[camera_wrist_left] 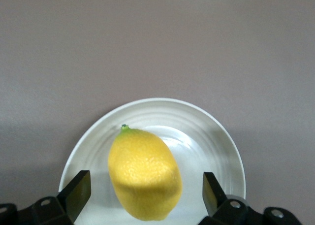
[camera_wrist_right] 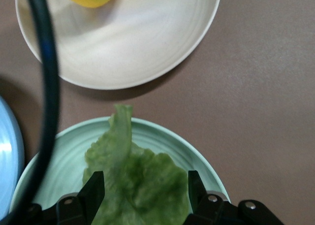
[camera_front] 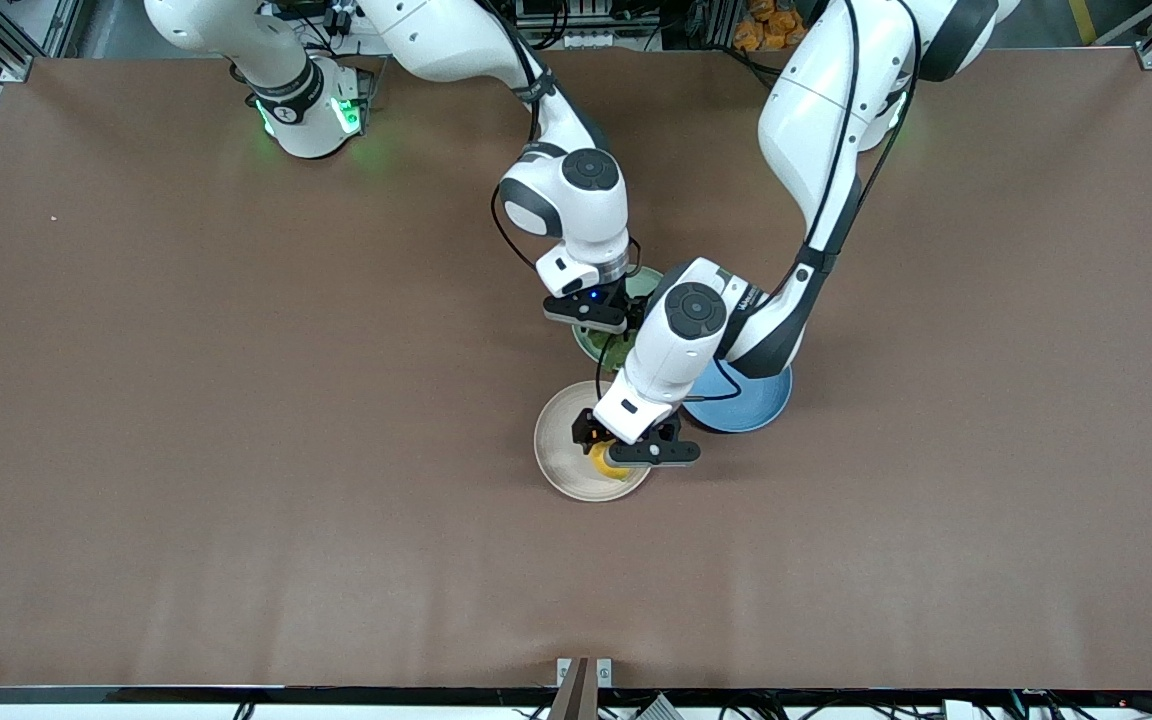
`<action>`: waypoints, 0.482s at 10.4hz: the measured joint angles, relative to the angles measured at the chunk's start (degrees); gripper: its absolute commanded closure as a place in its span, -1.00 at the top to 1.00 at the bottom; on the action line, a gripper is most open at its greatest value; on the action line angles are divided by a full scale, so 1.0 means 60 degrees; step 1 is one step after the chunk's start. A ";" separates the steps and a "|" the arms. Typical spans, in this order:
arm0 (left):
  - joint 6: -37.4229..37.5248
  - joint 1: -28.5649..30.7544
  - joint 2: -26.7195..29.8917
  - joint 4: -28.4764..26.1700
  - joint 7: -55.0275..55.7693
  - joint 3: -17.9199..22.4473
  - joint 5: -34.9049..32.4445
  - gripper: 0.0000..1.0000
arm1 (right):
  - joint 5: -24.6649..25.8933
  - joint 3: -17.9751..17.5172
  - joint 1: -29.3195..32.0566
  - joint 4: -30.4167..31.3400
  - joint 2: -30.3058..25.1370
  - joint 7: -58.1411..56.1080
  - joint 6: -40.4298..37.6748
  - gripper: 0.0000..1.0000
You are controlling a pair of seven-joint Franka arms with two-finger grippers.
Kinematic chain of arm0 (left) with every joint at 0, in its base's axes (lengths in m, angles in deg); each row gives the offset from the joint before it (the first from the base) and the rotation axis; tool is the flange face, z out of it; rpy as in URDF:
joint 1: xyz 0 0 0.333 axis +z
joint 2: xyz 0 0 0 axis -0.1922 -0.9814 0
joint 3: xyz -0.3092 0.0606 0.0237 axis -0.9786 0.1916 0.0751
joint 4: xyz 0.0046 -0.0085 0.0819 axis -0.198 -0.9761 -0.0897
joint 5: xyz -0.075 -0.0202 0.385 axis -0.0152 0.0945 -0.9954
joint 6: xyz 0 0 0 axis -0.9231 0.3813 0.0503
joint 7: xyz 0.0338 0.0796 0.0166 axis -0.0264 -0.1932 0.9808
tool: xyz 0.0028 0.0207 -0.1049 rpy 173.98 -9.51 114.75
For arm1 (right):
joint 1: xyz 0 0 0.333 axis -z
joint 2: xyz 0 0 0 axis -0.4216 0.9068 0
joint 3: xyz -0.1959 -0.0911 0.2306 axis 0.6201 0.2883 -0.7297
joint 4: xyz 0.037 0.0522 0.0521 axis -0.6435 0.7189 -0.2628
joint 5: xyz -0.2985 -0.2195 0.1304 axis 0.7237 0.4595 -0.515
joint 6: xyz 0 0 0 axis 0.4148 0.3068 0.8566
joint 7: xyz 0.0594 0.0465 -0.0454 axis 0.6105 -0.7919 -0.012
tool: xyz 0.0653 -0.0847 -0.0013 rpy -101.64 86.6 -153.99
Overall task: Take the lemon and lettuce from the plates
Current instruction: 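Close the left gripper on the lemon while the right gripper grasps the lettuce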
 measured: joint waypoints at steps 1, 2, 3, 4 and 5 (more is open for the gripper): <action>0.0000 -0.0026 -0.0105 0.0002 0.0000 0.0001 0.0000 1.00 | 0.0000 0.0027 -0.0005 -0.0139 0.0109 0.0356 -0.0001 0.30; -0.0003 -0.0024 -0.0202 0.0003 0.0000 0.0004 0.0000 1.00 | 0.0000 0.0034 -0.0026 -0.0277 0.0230 0.0665 -0.0003 0.29; -0.0004 -0.0022 -0.0257 0.0005 0.0000 0.0008 0.0000 1.00 | 0.0000 0.0044 -0.0059 -0.0369 0.0337 0.0933 -0.0004 0.29; -0.0004 -0.0022 -0.0276 0.0006 0.0000 0.0009 0.0000 1.00 | 0.0000 0.0056 -0.0084 -0.0428 0.0406 0.1177 -0.0003 0.23; -0.0004 -0.0022 -0.0282 0.0006 0.0000 0.0009 0.0000 0.61 | 0.0000 0.0059 -0.0095 -0.0478 0.0454 0.1361 -0.0003 -0.11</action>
